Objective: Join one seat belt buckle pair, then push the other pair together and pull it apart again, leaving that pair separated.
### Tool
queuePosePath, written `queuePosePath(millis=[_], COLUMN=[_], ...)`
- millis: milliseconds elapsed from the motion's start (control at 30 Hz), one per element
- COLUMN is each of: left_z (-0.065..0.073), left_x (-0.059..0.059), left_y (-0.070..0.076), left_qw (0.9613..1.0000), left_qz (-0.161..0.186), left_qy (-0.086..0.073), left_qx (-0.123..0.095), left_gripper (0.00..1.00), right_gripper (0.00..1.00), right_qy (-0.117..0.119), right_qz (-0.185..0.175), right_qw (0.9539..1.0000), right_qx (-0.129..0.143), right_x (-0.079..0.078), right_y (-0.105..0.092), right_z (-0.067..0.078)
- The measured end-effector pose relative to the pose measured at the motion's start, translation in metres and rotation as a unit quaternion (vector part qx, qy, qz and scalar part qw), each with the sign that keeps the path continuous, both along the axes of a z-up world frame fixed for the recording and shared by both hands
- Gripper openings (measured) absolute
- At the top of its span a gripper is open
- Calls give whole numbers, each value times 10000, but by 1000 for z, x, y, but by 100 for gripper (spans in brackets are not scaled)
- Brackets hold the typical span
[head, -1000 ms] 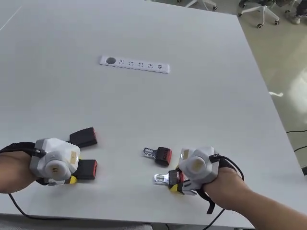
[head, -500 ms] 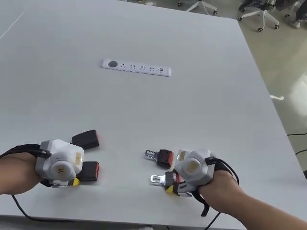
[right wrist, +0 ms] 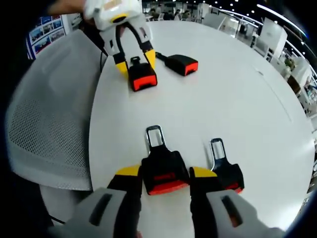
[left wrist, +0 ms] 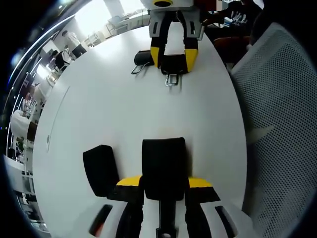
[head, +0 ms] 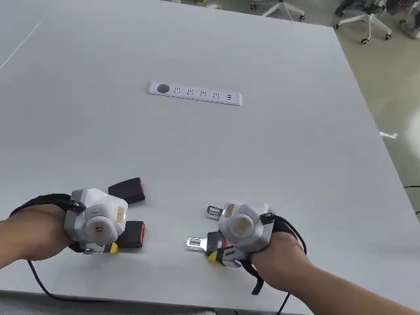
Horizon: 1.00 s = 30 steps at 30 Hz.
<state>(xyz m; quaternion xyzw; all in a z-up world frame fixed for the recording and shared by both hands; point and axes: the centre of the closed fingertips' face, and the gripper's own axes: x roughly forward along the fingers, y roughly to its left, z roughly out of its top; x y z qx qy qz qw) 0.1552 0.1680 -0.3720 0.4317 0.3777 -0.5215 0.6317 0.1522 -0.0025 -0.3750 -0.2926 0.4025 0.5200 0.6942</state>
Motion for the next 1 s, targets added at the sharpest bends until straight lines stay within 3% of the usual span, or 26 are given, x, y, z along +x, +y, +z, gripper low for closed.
queuePosePath(millis=[667, 833, 1000], left_z=[-2, -1, 0], left_x=[0, -1, -1], left_y=[0, 1, 0], left_qw=[10000, 9999, 9999], left_qz=[9, 60, 70], left_qy=[55, 54, 62], left_qx=[45, 73, 73], left_gripper=[32, 32, 32], right_gripper=[38, 38, 37], right_qy=[-52, -74, -122], right_qz=[199, 210, 216], right_qw=[9996, 9996, 9996], right_qx=[218, 177, 132], right_x=[8, 9, 10], right_y=[74, 84, 82], right_z=[1, 0, 1])
